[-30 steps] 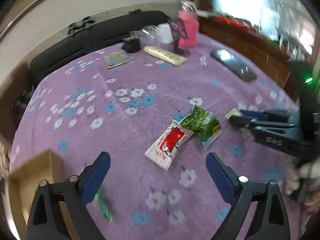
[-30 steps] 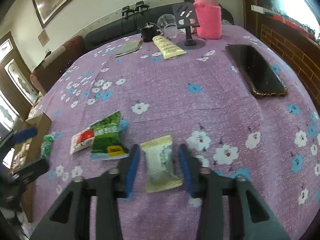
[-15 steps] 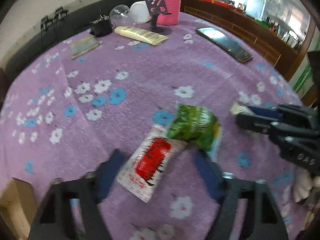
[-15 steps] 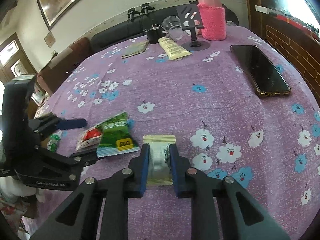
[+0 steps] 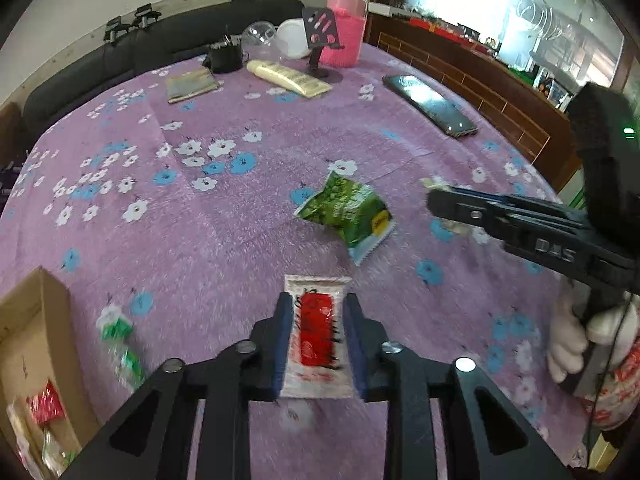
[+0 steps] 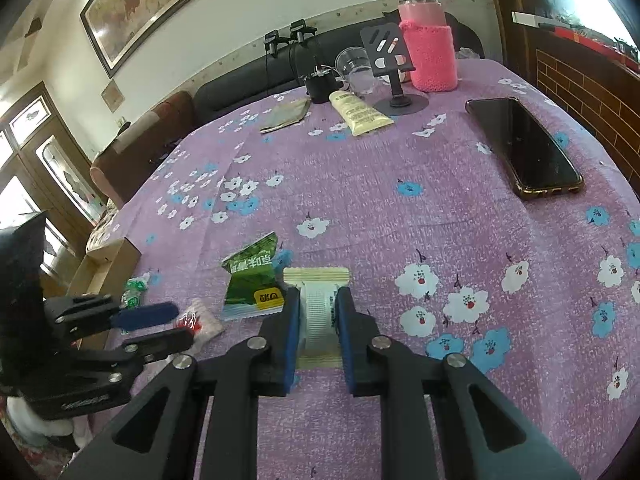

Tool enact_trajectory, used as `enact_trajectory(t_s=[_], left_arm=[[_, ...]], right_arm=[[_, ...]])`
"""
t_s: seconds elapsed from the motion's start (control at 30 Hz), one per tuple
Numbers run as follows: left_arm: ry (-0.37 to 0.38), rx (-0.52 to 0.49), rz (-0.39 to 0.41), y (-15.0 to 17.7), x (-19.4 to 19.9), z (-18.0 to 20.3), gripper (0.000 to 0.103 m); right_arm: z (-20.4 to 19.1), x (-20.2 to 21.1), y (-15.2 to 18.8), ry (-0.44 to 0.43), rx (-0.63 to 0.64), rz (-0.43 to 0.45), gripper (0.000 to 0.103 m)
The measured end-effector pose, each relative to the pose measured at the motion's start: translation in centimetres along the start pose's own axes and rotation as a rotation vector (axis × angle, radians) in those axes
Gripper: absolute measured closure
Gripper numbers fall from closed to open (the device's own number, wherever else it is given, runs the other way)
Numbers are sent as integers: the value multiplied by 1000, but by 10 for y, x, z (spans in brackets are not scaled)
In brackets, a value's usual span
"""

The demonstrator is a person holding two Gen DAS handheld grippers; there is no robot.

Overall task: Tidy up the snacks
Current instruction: 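Grasp the white-and-red packet with the left tool while the right tool grasps the cream wrapper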

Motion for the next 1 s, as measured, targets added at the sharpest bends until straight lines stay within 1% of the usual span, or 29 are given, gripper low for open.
enact_trajectory(t_s=[0.1, 0.23, 0.27, 0.3, 0.37, 0.4, 0.43, 0.5, 0.53, 0.57, 0.6, 0.63, 0.7, 0.83, 0.93, 1.0], left_arm=[[-6, -5, 18, 6, 8, 3, 78], [-59, -22, 11, 13, 3, 4, 76], [-72, -18, 4, 13, -1, 3, 67], [-83, -12, 2, 13, -3, 2, 50], [-114, -14, 9, 12, -8, 1, 34], [-130, -24, 10, 12, -11, 1, 34], [-145, -34, 6, 11, -14, 2, 34], [-151, -57, -10, 12, -23, 6, 34], [-146, -56, 3, 11, -24, 8, 35], [-124, -47, 4, 10, -25, 9, 48], [-89, -31, 0, 9, -26, 10, 65], [-85, -24, 3, 8, -26, 10, 70], [-83, -15, 3, 9, -25, 11, 71], [-52, 29, 19, 16, -15, 9, 71], [-26, 83, 58, 24, 5, 4, 71], [-10, 125, 101, 30, 24, -4, 71]], right_arm=[[-2, 2, 1, -6, 5, 4, 86], [-4, 2, 3, -5, 14, -3, 86], [-5, 2, 4, -5, 17, -5, 86], [-5, 2, 4, -6, 19, -7, 86], [-6, 0, 6, -9, 21, -15, 86], [-6, -1, 6, -11, 23, -21, 86], [-6, -2, 7, -12, 24, -25, 86], [-8, -5, 9, -13, 31, -39, 86], [-8, -6, 9, -12, 35, -46, 86], [-9, -9, 11, -8, 40, -58, 86], [-9, -11, 13, -6, 43, -66, 86], [-9, -13, 14, -4, 44, -77, 86], [-9, -16, 17, -11, 43, -92, 86], [-11, -10, 16, -18, 44, -72, 86], [-11, -5, 13, -17, 39, -40, 86], [-11, 0, 11, -14, 40, -18, 86]])
Point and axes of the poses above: each gripper's, at about its wrist camera, not at the fingertips, and x roughly against the way its jaws point, z to its right, y to its underside, the point moved 8 cm from there along -x, roughly the way its jaws point, and after that the axes turned 7 degrees about -z, right-handed, at the moved point
